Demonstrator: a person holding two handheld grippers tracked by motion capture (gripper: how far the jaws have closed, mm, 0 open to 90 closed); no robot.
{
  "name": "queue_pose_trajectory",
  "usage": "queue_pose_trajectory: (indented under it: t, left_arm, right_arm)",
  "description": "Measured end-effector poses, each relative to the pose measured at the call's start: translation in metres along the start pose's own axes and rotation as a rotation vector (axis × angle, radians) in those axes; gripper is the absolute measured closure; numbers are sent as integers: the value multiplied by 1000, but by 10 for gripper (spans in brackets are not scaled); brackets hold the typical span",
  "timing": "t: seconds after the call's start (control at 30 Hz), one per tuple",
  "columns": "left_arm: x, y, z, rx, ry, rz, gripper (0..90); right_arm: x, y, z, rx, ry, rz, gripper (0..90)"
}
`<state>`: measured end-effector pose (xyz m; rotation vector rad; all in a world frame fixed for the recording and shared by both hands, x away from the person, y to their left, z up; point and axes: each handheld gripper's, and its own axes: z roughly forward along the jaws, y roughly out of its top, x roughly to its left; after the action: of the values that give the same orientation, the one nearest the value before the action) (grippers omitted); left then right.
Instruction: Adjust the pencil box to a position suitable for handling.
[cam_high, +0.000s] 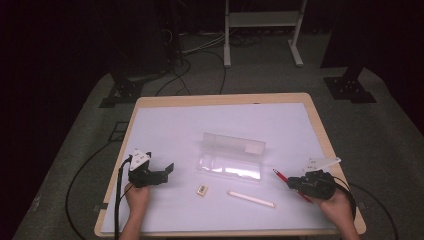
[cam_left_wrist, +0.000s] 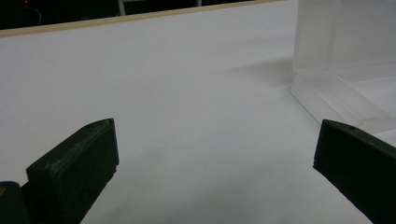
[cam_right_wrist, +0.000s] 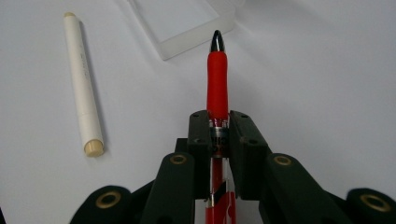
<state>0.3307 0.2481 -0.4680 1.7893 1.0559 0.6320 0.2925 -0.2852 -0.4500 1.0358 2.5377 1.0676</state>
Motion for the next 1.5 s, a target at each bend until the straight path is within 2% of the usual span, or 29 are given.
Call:
queue_pose_trajectory:
  t: [0.17,0.2,0.43,0.8,1.5]
  left_arm:
    - [0,0,0,2,2,1,0]
    - [0,0,0,3,2,1,0]
    - [-1,0,1,7,3,3,0]
    - [-1,0,1,5,2,7,0]
    - [-1,0,1,5,3,5,0]
  right_arm:
    - [4,5,0,-13,3,-11,788]
    - [5,7,0,-19,5,-27,788]
    - [11,16,3,-16,26,-49,788]
    - [21,40,9,4,39,-136,788]
    - [25,69,9,3,53,-198,787]
